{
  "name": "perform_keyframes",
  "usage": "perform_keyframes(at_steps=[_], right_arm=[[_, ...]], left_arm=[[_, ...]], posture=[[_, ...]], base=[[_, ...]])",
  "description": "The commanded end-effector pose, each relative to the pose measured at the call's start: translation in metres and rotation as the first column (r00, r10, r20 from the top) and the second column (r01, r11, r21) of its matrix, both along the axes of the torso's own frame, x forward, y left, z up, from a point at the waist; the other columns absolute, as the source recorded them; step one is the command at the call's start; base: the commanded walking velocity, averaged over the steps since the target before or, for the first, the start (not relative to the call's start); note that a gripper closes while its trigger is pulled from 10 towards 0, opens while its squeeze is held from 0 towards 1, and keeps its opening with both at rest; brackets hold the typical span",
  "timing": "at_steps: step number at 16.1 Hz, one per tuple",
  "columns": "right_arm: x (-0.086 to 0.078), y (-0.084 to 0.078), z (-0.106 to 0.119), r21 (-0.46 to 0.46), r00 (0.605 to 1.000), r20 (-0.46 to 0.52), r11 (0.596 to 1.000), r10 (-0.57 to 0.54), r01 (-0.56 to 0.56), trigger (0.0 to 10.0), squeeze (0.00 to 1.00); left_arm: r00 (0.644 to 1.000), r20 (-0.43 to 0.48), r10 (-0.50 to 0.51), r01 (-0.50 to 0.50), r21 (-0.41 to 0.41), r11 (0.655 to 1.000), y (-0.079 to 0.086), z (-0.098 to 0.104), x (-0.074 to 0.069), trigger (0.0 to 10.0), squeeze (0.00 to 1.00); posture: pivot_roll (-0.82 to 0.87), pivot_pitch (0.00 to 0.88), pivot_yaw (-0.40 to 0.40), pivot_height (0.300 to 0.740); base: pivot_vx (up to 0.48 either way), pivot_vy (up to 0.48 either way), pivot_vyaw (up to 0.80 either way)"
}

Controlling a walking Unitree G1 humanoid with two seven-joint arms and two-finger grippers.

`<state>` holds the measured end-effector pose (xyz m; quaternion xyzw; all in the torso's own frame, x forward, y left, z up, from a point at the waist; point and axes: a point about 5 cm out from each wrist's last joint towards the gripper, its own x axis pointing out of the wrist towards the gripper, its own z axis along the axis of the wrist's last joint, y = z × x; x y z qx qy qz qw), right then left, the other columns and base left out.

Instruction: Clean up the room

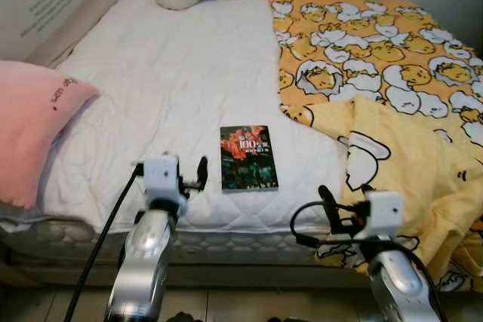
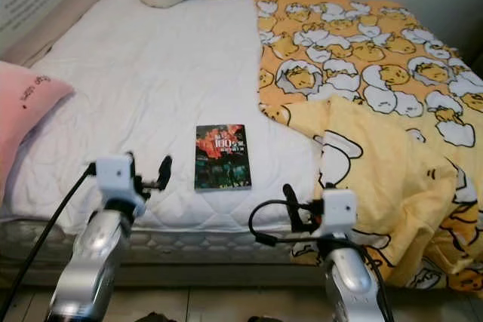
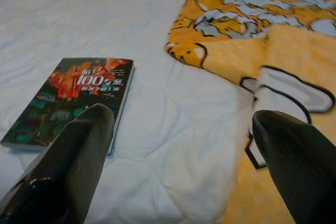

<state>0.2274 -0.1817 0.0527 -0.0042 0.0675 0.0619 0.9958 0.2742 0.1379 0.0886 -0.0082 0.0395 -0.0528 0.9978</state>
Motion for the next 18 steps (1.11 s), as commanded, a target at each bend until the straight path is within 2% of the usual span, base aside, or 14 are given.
perform_keyframes(at_steps=[1,2,4,9,12,13,14,15,17,18], right_arm=[[0.003,0.0,0.004,-0.032,1.0,0.028,0.999,0.014,-0.013,10.0,0.51],[0.006,0.003,0.005,-0.042,0.999,0.035,0.999,0.032,-0.03,10.0,0.0],[0.013,0.003,0.007,-0.024,0.999,0.036,0.999,0.025,-0.025,10.0,0.0],[0.017,0.007,0.009,-0.037,0.998,0.049,0.999,0.034,-0.032,10.0,0.0],[0.017,0.009,0.007,-0.033,0.999,0.034,0.999,0.038,-0.036,10.0,0.0],[0.016,0.008,0.007,-0.029,0.999,0.031,0.999,0.037,-0.036,10.0,0.0],[0.016,0.008,0.007,-0.029,0.999,0.031,0.999,0.037,-0.036,10.0,0.0],[0.008,0.003,0.006,-0.035,0.999,0.024,0.999,0.036,-0.035,10.0,0.0],[0.001,-0.001,0.002,-0.047,0.999,-0.009,0.998,0.041,-0.042,10.0,0.0],[-0.01,-0.001,0.005,-0.078,0.995,-0.021,0.992,0.1,-0.101,10.0,0.0]], left_arm=[[1.0,0.0,0.005,-0.005,0.0,1.0,-0.001,0.001,0.004,10.0,0.0],[0.999,-0.007,0.041,-0.041,-0.02,0.999,0.003,0.002,0.009,10.0,0.0],[0.997,-0.011,0.079,-0.08,-0.031,0.996,0.007,0.001,0.012,10.0,0.0],[0.998,0.024,0.052,-0.052,-0.019,0.998,0.004,0.003,0.016,10.0,0.0],[0.999,0.025,0.04,-0.04,-0.001,0.999,0.005,0.003,0.02,10.0,0.0],[0.998,-0.015,0.058,-0.058,0.02,0.998,0.01,-0.003,0.027,10.0,0.0],[0.998,-0.033,0.059,-0.058,0.026,0.998,0.011,-0.005,0.029,10.0,0.0],[0.991,-0.065,0.119,-0.114,0.07,0.991,0.025,-0.017,0.038,10.0,0.0],[0.976,-0.12,0.182,-0.166,0.131,0.977,0.038,-0.036,0.04,10.0,0.0],[0.966,-0.125,0.227,-0.201,0.187,0.961,0.047,-0.048,0.036,10.0,0.0]], posture=[[0.01,0.0,-0.027,0.74],[0.01,0.0,-0.028,0.74],[0.01,0.0,-0.027,0.74],[0.01,0.0,-0.029,0.74],[0.01,0.0,-0.03,0.74],[0.01,0.0,-0.035,0.74],[0.01,0.0,-0.035,0.74],[-0.01,0.0,-0.048,0.74],[-0.03,0.0,-0.074,0.74],[-0.08,0.0,-0.107,0.74]], base=[[0.292,0.0,0.0],[0.48,0.0,0.0],[0.48,0.0,0.0],[0.48,0.0,0.0],[0.286,0.385,-0.75],[0.0,0.0,-0.75],[0.0,0.0,-0.75],[0.0,0.0,-0.74],[0.0,0.0,0.0],[0.0,0.0,0.0]])
